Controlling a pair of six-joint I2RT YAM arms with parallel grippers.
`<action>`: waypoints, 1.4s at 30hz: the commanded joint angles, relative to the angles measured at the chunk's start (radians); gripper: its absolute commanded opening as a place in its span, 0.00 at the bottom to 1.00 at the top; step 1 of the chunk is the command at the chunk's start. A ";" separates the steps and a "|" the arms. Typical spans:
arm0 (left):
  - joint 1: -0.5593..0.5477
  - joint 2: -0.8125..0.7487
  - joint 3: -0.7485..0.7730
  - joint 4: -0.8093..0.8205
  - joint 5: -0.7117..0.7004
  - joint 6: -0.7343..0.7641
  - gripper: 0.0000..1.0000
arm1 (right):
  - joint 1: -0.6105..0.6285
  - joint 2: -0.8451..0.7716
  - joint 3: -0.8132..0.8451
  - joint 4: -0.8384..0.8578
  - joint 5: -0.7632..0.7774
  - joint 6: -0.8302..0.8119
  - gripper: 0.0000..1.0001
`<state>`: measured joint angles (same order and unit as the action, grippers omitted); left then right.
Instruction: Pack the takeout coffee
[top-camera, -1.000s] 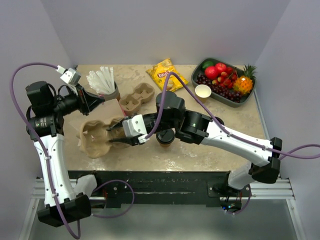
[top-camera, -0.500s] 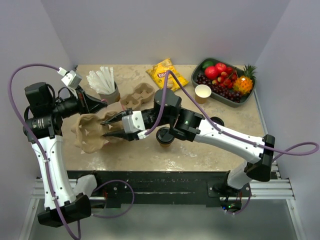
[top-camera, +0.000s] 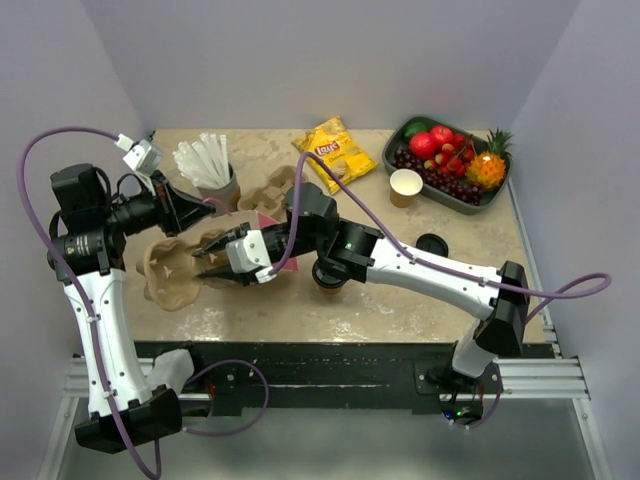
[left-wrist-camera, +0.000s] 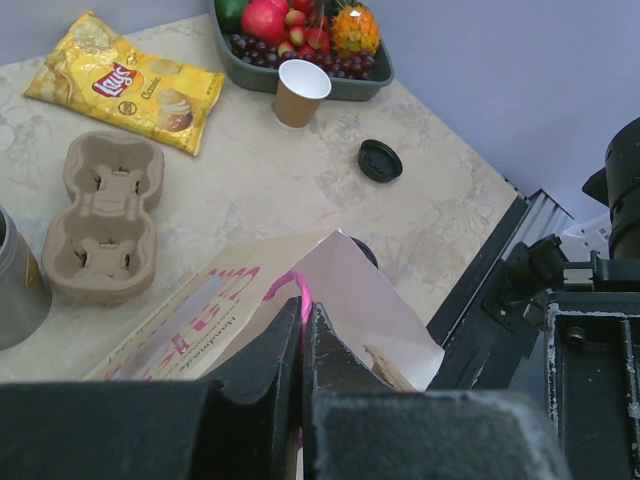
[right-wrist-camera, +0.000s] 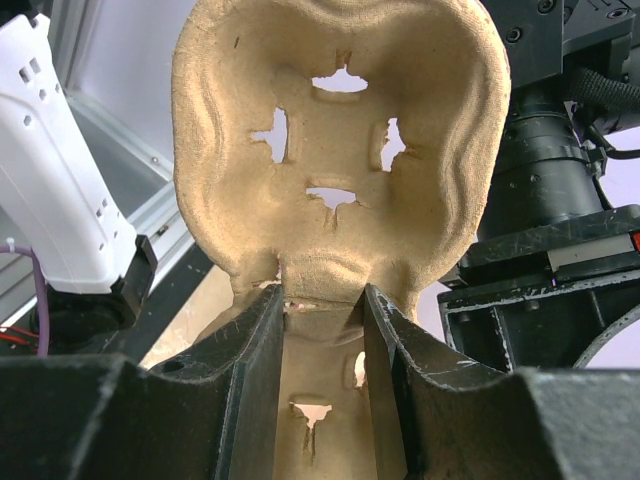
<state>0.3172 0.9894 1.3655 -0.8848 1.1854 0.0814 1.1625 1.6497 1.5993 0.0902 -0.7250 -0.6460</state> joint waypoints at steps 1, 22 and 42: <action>-0.006 0.000 -0.006 0.006 0.013 -0.011 0.00 | -0.014 -0.005 0.022 0.029 0.004 -0.012 0.00; -0.006 -0.037 -0.078 0.075 -0.036 -0.057 0.00 | -0.018 -0.067 0.082 -0.058 0.082 0.088 0.00; -0.006 -0.049 -0.083 0.101 -0.033 -0.095 0.00 | -0.033 -0.053 0.074 -0.078 0.173 0.100 0.00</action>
<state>0.3172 0.9409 1.2770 -0.7864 1.1374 -0.0223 1.1439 1.6161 1.6348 0.0216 -0.5663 -0.5240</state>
